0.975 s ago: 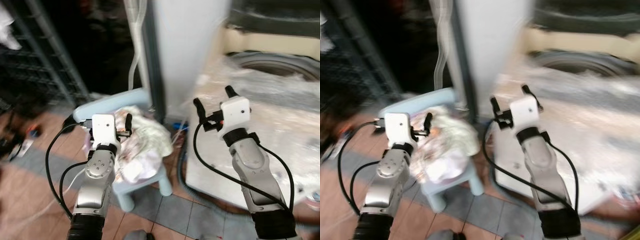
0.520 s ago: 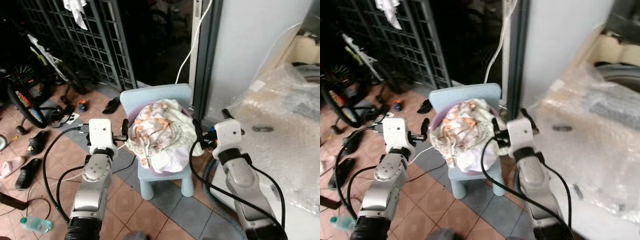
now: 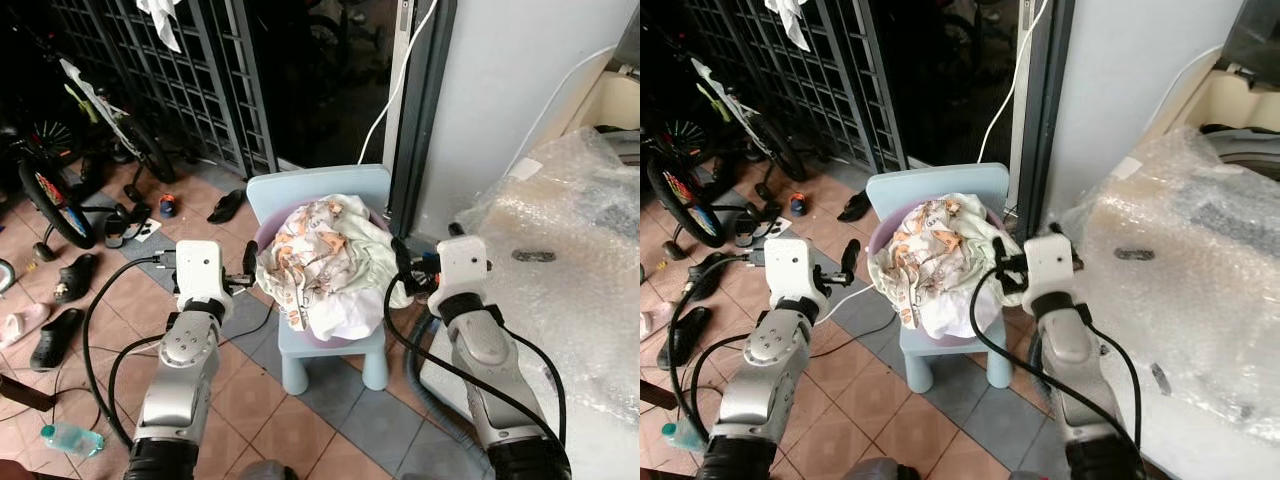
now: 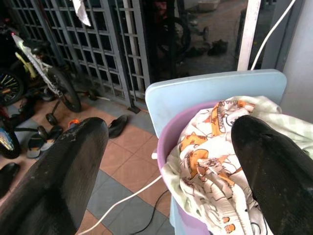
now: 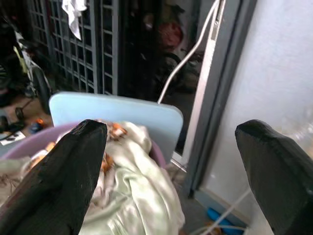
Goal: Clothes washing
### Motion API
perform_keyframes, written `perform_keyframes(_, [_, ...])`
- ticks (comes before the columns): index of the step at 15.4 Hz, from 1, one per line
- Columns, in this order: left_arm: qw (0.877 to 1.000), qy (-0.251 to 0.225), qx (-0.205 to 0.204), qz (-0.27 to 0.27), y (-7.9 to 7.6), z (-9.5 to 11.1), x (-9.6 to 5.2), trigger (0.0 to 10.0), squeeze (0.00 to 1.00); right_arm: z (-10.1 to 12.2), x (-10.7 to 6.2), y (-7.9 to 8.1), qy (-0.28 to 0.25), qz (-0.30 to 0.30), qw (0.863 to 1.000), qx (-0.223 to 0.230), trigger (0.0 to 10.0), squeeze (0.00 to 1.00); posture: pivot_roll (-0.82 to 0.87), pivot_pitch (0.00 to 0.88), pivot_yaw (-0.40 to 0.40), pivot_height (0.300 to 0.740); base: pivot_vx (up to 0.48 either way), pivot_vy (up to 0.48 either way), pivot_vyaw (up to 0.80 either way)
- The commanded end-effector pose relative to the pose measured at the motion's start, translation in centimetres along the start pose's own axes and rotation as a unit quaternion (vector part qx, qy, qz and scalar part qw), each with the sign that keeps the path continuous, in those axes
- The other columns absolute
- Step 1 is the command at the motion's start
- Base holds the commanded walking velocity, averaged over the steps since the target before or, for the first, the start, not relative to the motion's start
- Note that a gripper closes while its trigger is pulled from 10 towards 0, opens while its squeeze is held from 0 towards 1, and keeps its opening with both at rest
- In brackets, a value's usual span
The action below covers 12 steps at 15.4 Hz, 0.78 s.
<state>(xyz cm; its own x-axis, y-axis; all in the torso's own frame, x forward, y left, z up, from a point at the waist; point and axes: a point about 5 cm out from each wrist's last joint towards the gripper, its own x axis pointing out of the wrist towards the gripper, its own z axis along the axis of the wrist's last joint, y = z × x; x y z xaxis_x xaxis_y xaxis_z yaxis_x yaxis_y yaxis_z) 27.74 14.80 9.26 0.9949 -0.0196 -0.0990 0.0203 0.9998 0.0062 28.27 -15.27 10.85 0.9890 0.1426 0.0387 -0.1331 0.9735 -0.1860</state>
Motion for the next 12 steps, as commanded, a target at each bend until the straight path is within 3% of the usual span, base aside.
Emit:
perform_keyframes(1, [1.000, -0.008, 0.003, 0.014, 0.9, 0.4, -0.2, 10.0, 0.00, 0.2, 0.3, 0.2, 0.000, 0.006, 1.000, -0.006, 10.0, 0.00, -0.06, 0.000, 0.080, 0.740, 0.000, 0.000, 0.00])
perform_keyframes(2, [1.000, -0.010, -0.004, 0.017, 1.0, 0.4, -0.5, 10.0, 0.00, 0.1, -0.1, 0.4, 0.008, 0.034, 0.999, 0.026, 10.0, 0.00, -0.05, 0.000, 0.077, 0.740, 0.000, 0.000, 0.00])
perform_keyframes(4, [1.000, -0.011, -0.007, 0.014, 0.9, 0.5, -0.5, 10.0, 0.00, -0.3, -0.5, 0.7, 0.010, 0.054, 0.998, 0.006, 10.0, 0.00, -0.05, 0.000, 0.078, 0.740, 0.000, 0.000, 0.26])
perform_keyframes(11, [1.000, -0.011, -0.007, 0.007, 0.7, 0.5, -0.5, 10.0, 0.00, -0.7, -0.5, 1.2, 0.024, 0.078, 0.996, 0.020, 10.0, 0.00, -0.06, 0.000, 0.085, 0.740, 0.387, 0.000, 0.78])
perform_keyframes(12, [1.000, -0.010, -0.007, 0.007, 0.7, 0.5, -0.4, 10.0, 0.00, -0.7, -0.5, 1.2, 0.027, 0.079, 0.996, 0.021, 10.0, 0.00, -0.06, 0.000, 0.086, 0.740, 0.401, 0.000, 0.00])
